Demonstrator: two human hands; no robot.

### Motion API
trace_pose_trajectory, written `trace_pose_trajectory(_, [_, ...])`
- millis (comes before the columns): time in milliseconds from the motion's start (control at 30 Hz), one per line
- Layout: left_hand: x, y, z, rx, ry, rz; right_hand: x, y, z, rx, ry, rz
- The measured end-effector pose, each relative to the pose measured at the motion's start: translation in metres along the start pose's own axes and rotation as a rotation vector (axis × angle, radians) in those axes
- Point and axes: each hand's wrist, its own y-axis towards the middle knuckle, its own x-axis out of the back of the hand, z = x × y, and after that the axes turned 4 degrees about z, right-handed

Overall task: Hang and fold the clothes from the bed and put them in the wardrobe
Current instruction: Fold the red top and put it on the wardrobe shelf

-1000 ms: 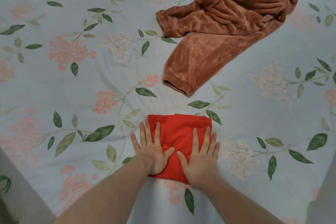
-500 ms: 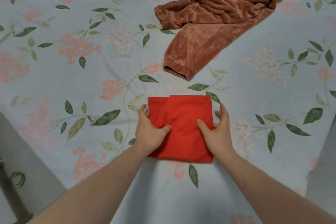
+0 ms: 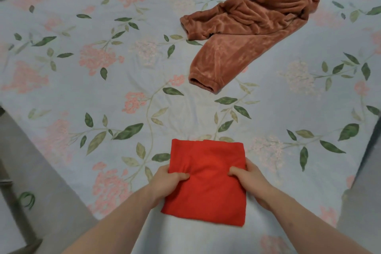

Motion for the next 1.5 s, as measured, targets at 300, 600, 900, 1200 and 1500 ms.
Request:
trace_pose_trajectory(300, [0.003,-0.013,0.004,-0.049,0.085,0.037,-0.009,-0.015,0.000,0.061,-0.027,-0.062])
trace_pose_trajectory(600, [0.011,-0.118,0.012,-0.122,0.035,0.054,-0.018,-0.126,0.010,0.031,0.250,-0.097])
trace_pose_trajectory(900, [0.026,-0.328,0.004,-0.086,-0.050,0.034,0.000,-0.310,0.051,0.020,0.272,0.057])
trace_pose_trajectory(1200, [0.038,-0.485,0.006,-0.347,-0.094,-0.105,-0.008,-0.431,0.109,0.191,0.126,0.186])
trace_pose_trajectory(1500, [0.085,-0.549,0.030,-0.479,-0.184,-0.306,-0.078,-0.483,0.158,0.399,-0.099,0.249])
